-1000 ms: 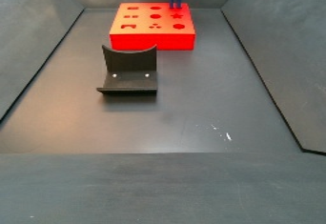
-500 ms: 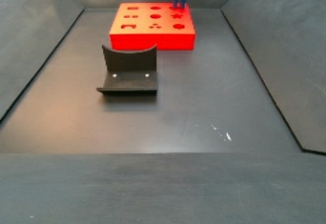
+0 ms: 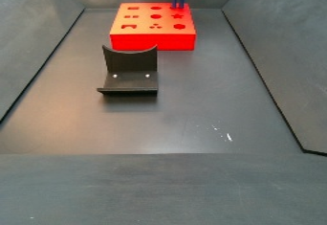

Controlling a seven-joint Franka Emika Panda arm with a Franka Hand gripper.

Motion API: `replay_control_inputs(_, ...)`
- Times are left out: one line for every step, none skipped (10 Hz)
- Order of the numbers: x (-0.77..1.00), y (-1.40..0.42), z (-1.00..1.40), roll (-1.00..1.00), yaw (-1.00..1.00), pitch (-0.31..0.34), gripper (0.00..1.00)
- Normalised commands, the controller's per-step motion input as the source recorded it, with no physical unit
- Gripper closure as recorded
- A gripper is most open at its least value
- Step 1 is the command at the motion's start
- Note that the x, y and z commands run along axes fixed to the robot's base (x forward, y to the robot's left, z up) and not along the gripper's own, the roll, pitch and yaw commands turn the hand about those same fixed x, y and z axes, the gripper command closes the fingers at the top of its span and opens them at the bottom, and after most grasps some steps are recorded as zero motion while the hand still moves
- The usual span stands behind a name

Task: Insert the square-circle object.

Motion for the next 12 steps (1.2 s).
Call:
replay_control_inputs(0.28, 0.00, -0.04, 0.14, -0.05, 0.147, 1.00)
replay_control_inputs(0.31, 0.00, -0.04, 0.15, -0.09, 0.167, 1.00)
replay_control_inputs(0.27, 0.00, -0.10, 0.18, -0.11, 0.171, 1.00)
replay_control_inputs(0.07, -0.06, -0.21, 0.17, -0.24, 0.137, 1.00)
replay_control_inputs(-0.02, -0.03, -0.25, 0.14, -0.37, 0.116, 1.00)
replay_control_inputs(-0.05, -0.02, -0.23, 0.10, -0.35, 0.099, 1.00)
replay_control_inputs(-0.12, -0.03, -0.14, 0.01, -0.25, 0.023, 1.00)
replay_control_inputs(-0.18, -0.05, -0.07, 0.00, -0.16, 0.000, 1.00)
replay_control_inputs(-0.05, -0.09, -0.01, 0.00, 0.00, -0.019, 1.00)
replay_control_inputs(0.00, -0.03, -0.05, 0.00, 0.00, -0.023, 1.00)
replay_control_inputs(0.10, 0.00, -0.21, 0.00, 0.00, 0.000, 1.00)
replay_control_inputs(0.33, 0.00, -0.40, 0.00, 0.04, 0.011, 1.00)
